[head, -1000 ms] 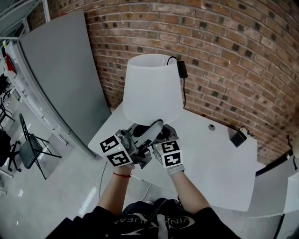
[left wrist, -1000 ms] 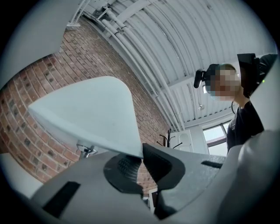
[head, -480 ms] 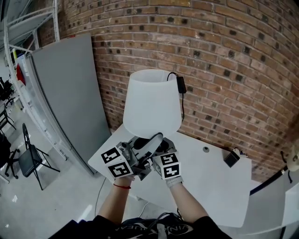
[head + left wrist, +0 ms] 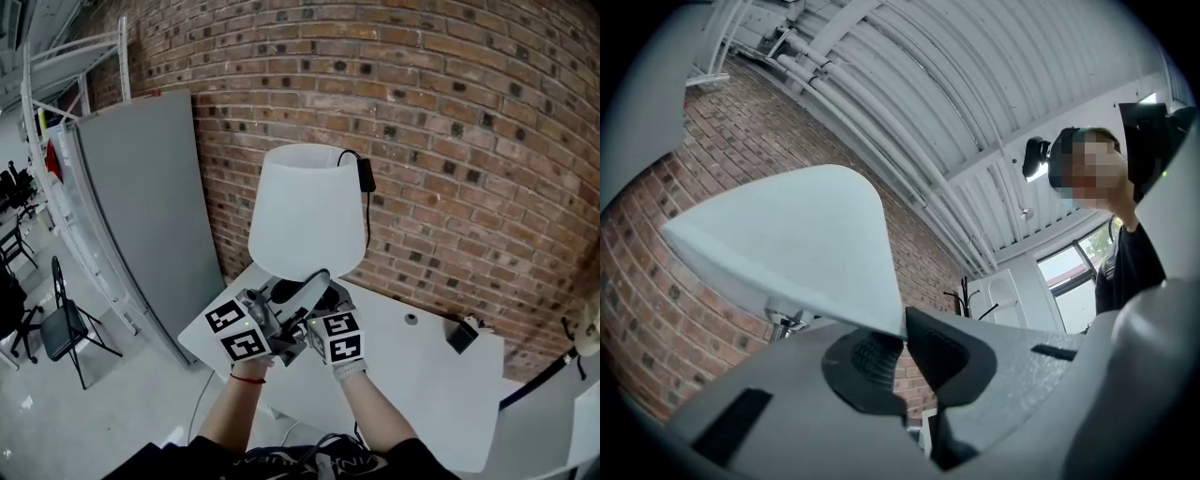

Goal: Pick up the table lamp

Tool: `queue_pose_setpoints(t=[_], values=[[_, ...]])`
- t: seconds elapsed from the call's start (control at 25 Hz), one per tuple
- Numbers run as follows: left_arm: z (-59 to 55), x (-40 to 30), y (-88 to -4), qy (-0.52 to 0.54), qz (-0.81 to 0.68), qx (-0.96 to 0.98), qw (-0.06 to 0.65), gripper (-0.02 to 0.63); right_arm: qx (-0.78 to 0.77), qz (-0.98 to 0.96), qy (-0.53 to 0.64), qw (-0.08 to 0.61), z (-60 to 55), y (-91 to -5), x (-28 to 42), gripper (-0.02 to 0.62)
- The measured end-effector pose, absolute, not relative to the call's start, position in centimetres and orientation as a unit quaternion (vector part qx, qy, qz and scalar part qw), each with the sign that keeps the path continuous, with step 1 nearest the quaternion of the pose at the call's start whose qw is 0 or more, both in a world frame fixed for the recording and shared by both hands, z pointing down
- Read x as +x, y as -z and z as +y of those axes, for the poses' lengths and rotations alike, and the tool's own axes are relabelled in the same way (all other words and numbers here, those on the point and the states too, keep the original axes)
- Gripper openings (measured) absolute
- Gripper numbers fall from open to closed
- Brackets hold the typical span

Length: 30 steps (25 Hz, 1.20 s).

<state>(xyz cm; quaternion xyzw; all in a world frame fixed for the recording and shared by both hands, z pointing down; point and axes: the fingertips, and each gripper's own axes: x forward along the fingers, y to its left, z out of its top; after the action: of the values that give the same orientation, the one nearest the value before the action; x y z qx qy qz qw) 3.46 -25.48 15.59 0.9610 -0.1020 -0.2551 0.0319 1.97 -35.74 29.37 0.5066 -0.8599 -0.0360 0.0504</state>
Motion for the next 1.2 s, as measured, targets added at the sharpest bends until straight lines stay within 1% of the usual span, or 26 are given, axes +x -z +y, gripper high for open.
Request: queue_pose_setpoints(t=[0.44, 1.2], values=[[-24.5, 5.1, -12.0, 0.259, -0.105, 0.96, 0.003, 0.017, 0.496, -0.865, 0.06, 0.032, -34.9, -25.8, 3.7, 0.149], [-24.6, 7.2, -10.7, 0.255, -0.098, 0.962, -0.011, 0.017, 0.503, -0.86, 0.083, 0.016, -35.3, -23.7, 5.9, 0.15]])
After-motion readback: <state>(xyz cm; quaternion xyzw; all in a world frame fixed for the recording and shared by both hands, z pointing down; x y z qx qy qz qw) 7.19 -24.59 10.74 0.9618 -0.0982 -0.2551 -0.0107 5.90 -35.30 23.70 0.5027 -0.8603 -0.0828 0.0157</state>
